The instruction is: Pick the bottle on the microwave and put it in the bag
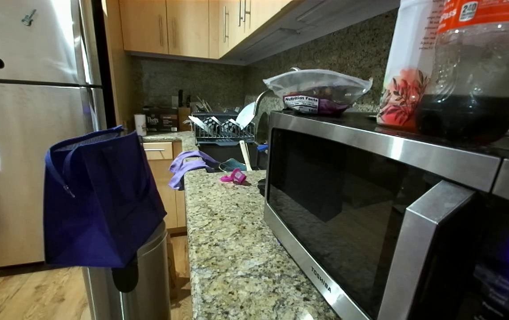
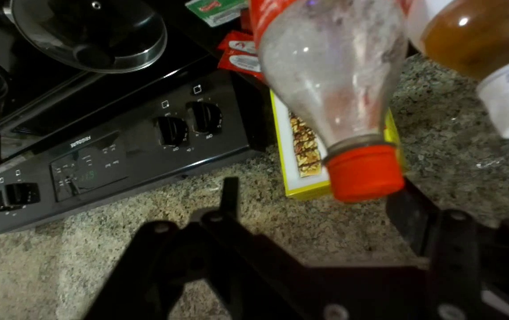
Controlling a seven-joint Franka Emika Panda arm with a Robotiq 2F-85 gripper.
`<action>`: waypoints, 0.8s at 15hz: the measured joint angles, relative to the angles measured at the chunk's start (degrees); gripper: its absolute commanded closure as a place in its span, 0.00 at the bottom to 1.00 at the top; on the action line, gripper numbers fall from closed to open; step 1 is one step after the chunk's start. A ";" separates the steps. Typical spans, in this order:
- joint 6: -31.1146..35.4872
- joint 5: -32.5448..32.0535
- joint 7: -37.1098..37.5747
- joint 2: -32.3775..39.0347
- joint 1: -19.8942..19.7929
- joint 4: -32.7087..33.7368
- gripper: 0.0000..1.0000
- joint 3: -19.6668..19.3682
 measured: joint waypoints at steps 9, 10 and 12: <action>-0.05 0.03 0.13 0.22 -0.74 0.64 0.10 -3.00; -0.05 0.04 0.13 0.20 -0.66 0.65 0.04 -2.98; 0.01 0.24 -0.04 0.02 -0.41 0.65 0.00 -2.78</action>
